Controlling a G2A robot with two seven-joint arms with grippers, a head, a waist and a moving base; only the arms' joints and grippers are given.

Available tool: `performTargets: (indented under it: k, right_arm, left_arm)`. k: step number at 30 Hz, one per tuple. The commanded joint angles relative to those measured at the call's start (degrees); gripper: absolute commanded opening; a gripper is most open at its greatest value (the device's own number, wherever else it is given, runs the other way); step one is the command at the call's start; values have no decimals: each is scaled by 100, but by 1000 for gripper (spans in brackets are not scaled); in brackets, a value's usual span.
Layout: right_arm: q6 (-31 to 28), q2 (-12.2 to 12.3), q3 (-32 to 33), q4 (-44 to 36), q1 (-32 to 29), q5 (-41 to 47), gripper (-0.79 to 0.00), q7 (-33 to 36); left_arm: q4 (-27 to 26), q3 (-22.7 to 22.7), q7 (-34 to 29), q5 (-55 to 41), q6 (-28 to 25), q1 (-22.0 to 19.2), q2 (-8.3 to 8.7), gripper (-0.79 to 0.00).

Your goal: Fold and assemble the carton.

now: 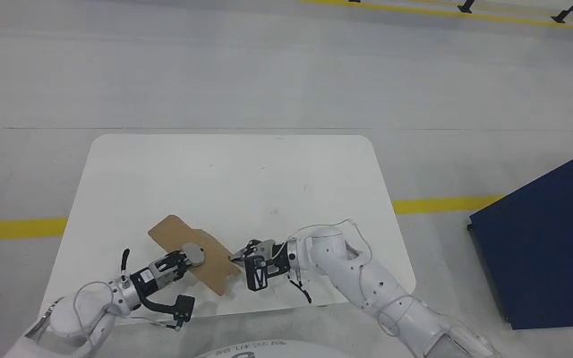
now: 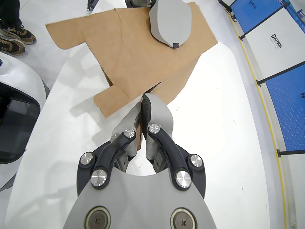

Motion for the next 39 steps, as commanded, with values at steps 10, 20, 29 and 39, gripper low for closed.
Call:
performTargets:
  k: [10,20,29,39]
  right_arm:
    - [706,338,939,-671,-999,-159,0,-570]
    - [1386,570,1886,-1305,-2126,-273,0,-1075]
    - [1386,570,1886,-1305,-2126,-273,0,-1075]
    - [1386,570,1886,-1305,-2126,-273,0,-1075]
  left_arm:
    - [-339,-760,-27,-311,407,617,128,-785]
    - [-390,-862,69,-332,279,712,154,-785]
    - [-871,-1303,643,-2270,-914,293,166,-785]
    - [-1381,-1752,573,-3192,-1796,293,199,-785]
